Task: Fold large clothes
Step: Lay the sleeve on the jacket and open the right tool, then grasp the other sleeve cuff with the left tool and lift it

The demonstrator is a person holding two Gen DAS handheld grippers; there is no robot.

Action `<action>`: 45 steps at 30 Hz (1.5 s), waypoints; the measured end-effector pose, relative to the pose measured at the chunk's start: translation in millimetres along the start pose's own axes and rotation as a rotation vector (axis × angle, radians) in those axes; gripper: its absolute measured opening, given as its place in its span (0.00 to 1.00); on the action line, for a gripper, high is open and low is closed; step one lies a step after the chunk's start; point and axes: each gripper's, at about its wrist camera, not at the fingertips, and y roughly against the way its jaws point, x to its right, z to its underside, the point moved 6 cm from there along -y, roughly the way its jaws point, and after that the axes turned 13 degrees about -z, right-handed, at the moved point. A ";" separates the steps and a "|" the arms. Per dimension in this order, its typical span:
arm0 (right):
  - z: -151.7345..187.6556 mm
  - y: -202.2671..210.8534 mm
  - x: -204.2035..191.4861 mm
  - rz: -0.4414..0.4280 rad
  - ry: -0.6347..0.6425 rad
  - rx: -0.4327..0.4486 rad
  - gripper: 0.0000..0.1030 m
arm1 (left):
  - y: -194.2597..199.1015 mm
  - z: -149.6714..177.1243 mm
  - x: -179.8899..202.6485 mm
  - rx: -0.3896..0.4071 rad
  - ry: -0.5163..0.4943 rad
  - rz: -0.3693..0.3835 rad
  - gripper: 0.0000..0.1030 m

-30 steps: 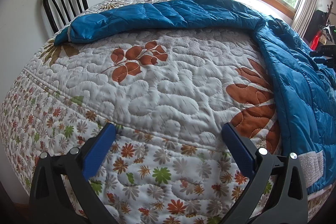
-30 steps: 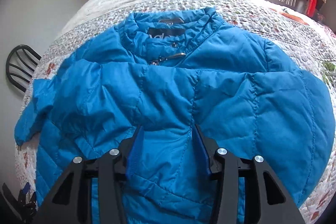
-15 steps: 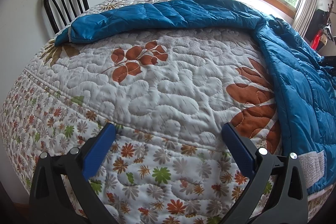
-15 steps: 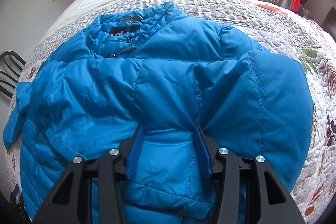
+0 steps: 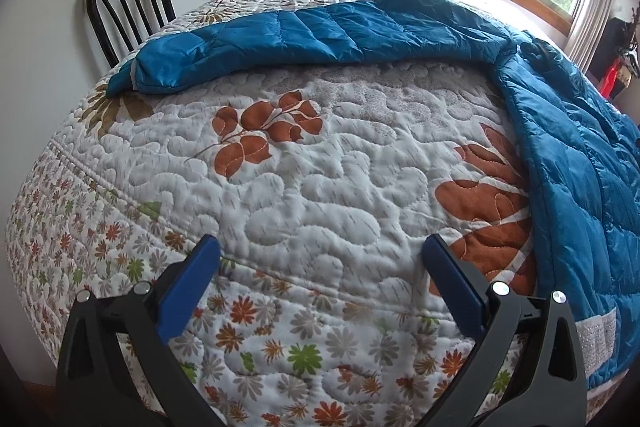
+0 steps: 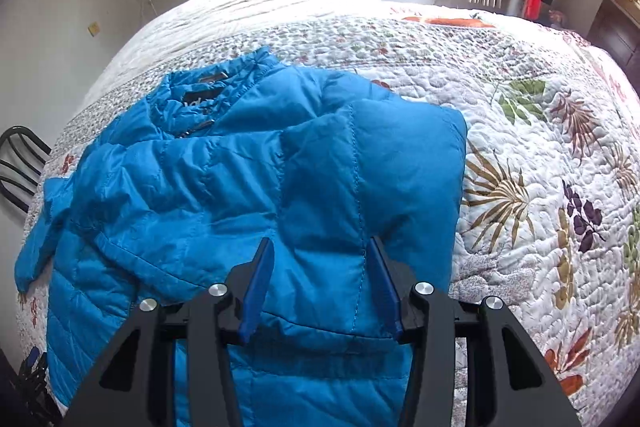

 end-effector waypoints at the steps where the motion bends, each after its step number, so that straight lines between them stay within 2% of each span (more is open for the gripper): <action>1: 2.0 -5.1 3.2 -0.001 -0.006 -0.005 0.47 | -2.1 -0.6 -0.1 -0.003 -0.002 -0.002 0.98; 5: 4.2 -13.4 7.0 -0.030 -0.020 -0.009 0.47 | -4.5 -2.0 -4.4 -0.010 -0.004 0.000 0.98; 9: 3.4 14.7 2.9 -0.125 -0.045 0.044 0.48 | -1.8 -16.1 -17.3 -0.003 -0.007 -0.027 0.98; 12: 5.0 37.6 3.5 -0.125 -0.037 0.084 0.48 | -5.9 -40.3 -39.7 -0.005 0.034 -0.025 0.97; 15: 8.2 52.2 10.0 -0.089 -0.031 0.098 0.48 | -18.1 -59.9 -56.5 -0.054 0.092 0.023 0.97; 19: 17.1 54.6 27.6 -0.027 -0.036 0.080 0.48 | -43.5 -78.6 -70.8 -0.158 0.216 0.164 0.97; 22: 23.9 50.3 42.4 -0.017 -0.063 0.066 0.48 | -71.4 -89.5 -89.8 -0.234 0.312 0.191 0.97; 26: 33.2 41.8 52.7 -0.033 -0.075 0.053 0.48 | -85.3 -109.5 -91.4 -0.218 0.374 0.155 0.97; 33: 34.3 36.0 59.3 -0.068 -0.091 0.065 0.48 | -115.3 -136.6 -114.3 -0.229 0.563 0.161 0.97; 39: 33.8 31.7 60.7 -0.071 -0.090 0.055 0.48 | -124.3 -149.9 -118.1 -0.203 0.629 0.155 0.95; 40: 33.8 29.4 61.9 -0.066 -0.091 0.049 0.48 | -125.3 -151.5 -117.9 -0.197 0.624 0.135 0.88; 41: 33.9 26.7 62.9 -0.064 -0.093 0.042 0.48 | -126.3 -152.5 -119.4 -0.191 0.616 0.096 0.69; 42: 34.2 23.9 64.0 -0.065 -0.097 0.037 0.48 | -126.7 -152.8 -121.1 -0.186 0.606 0.060 0.62; 44: 34.9 18.5 66.4 -0.069 -0.106 0.027 0.49 | -128.8 -153.7 -125.2 -0.171 0.612 0.048 0.47; 45: 35.2 15.7 67.6 -0.069 -0.110 0.023 0.51 | -128.9 -153.2 -126.8 -0.169 0.615 0.044 0.44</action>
